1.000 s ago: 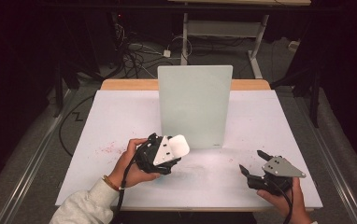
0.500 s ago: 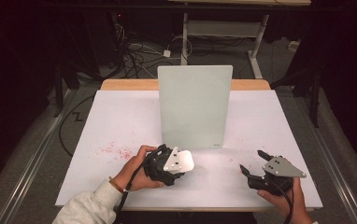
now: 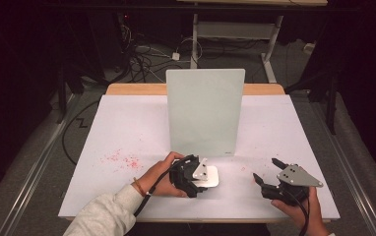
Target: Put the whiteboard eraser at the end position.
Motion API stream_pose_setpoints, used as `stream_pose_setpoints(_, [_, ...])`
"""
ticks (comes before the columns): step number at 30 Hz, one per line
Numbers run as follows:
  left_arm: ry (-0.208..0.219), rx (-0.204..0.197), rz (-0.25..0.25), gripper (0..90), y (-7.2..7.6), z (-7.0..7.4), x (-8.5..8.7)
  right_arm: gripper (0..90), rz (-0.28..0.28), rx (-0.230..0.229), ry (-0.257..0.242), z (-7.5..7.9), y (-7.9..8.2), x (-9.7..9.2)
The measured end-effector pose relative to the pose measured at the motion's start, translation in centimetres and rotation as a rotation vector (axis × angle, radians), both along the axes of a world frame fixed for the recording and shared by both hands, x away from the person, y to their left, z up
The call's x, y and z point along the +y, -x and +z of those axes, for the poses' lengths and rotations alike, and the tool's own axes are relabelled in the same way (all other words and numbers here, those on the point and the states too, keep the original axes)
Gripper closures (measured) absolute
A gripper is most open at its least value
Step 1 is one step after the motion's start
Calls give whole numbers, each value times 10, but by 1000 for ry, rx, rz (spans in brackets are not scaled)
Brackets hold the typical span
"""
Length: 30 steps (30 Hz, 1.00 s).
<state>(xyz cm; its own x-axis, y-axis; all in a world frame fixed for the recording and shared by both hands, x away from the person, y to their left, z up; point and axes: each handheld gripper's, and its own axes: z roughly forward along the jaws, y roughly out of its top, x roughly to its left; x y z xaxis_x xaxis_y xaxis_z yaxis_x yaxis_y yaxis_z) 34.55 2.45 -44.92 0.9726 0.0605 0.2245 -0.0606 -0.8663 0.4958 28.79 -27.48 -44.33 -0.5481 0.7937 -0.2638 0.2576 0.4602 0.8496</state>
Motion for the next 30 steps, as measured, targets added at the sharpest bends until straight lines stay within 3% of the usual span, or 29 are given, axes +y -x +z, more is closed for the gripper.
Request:
stream_pose_setpoints(5, [-9,4,8,285,-1,-3,-4,243,9,4,9,0,0,2])
stream_pose_setpoints(7, [31,3,27,246,1,-1,-3,243,5,9,8,-1,0,2])
stream_pose_setpoints(11, [71,-23,52,164,4,7,3,242,6,8,9,-1,0,2])
stream_pose_setpoints(13, [110,-34,69,164,6,11,8,242,6,8,8,-1,1,2])
stream_pose_setpoints(18, [178,-156,168,168,13,25,30,243,11,-1,6,1,2,3])
stream_pose_setpoints(23, [283,-210,247,184,13,38,54,247,21,-1,10,2,3,6])
stream_pose_setpoints(28, [338,-257,303,184,16,46,74,247,18,-20,-2,4,5,5])
stream_pose_setpoints(30, [357,-295,334,184,18,47,84,247,14,-25,-5,5,4,4])
